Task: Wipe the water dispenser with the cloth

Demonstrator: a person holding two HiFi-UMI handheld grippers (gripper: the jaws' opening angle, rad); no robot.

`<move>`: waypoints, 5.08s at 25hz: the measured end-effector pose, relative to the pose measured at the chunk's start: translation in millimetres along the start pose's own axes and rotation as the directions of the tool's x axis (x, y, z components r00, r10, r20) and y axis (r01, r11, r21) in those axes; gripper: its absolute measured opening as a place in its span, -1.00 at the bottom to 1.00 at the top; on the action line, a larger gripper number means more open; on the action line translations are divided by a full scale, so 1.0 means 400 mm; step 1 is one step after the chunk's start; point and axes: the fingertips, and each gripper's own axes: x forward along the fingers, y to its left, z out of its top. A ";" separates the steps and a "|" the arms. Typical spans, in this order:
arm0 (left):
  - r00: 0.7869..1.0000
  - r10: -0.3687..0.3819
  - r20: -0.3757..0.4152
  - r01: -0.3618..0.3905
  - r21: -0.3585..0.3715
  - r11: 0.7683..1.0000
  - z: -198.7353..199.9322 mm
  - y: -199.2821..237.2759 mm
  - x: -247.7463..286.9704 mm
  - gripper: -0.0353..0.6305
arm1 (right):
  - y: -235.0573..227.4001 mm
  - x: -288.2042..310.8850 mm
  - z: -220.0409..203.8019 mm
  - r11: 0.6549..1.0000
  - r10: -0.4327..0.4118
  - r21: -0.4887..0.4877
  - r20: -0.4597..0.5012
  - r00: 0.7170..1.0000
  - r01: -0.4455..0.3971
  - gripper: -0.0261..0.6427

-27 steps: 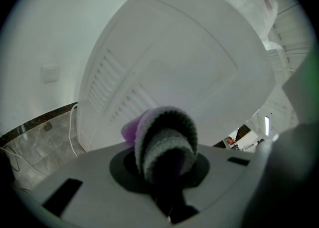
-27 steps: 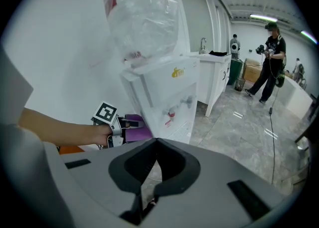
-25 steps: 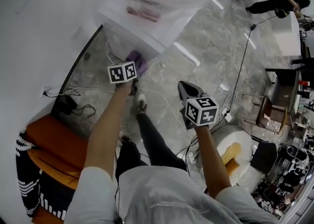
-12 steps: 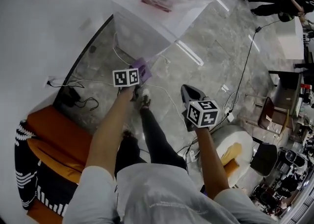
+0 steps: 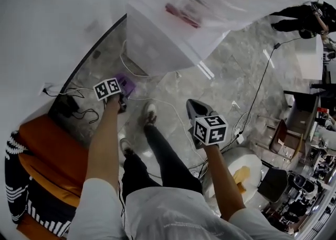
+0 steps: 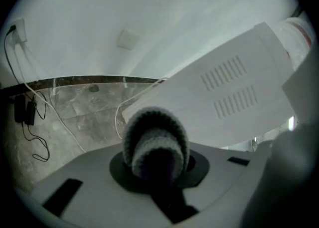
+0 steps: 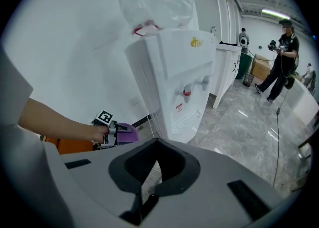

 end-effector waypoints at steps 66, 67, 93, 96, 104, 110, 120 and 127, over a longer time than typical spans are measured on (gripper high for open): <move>0.920 -0.264 0.289 0.373 -0.446 0.813 -0.012 -0.277 0.288 -0.73 | -0.208 0.041 -0.180 0.995 -0.100 0.010 -0.086 0.991 0.101 -0.90; 0.923 -0.259 0.284 0.367 -0.453 0.813 -0.019 -0.255 0.313 -0.73 | -0.202 0.066 -0.185 0.996 -0.089 -0.001 -0.098 0.991 0.089 -0.90; 0.611 -0.728 0.312 0.771 -0.024 0.637 0.128 -0.778 -0.377 -0.73 | 0.192 -0.130 0.147 0.999 0.041 -0.021 0.123 0.992 -0.039 -0.90; 0.600 -0.729 0.330 0.764 0.032 0.644 0.102 -0.831 -0.542 -0.73 | 0.216 -0.259 0.196 0.999 0.026 0.034 0.216 0.976 -0.034 -0.90; 0.715 -0.668 0.205 0.444 0.605 0.661 0.020 -0.963 -0.950 -0.73 | 0.315 -0.587 0.326 0.999 -0.011 -0.038 0.446 0.895 0.032 -0.90; 0.784 -0.588 0.200 0.118 0.881 0.457 -0.081 -1.031 -1.188 -0.73 | 0.361 -0.831 0.339 0.983 -0.054 -0.116 0.566 0.823 0.144 -0.90; 0.769 -0.571 0.287 -0.230 0.958 0.172 -0.193 -1.152 -1.425 -0.73 | 0.469 -1.092 0.354 0.939 -0.001 -0.256 0.669 0.743 0.232 -0.90; 0.736 -0.622 0.268 -0.276 0.957 0.087 -0.267 -1.203 -1.517 -0.73 | 0.517 -1.198 0.336 0.921 0.008 -0.279 0.709 0.705 0.270 -0.90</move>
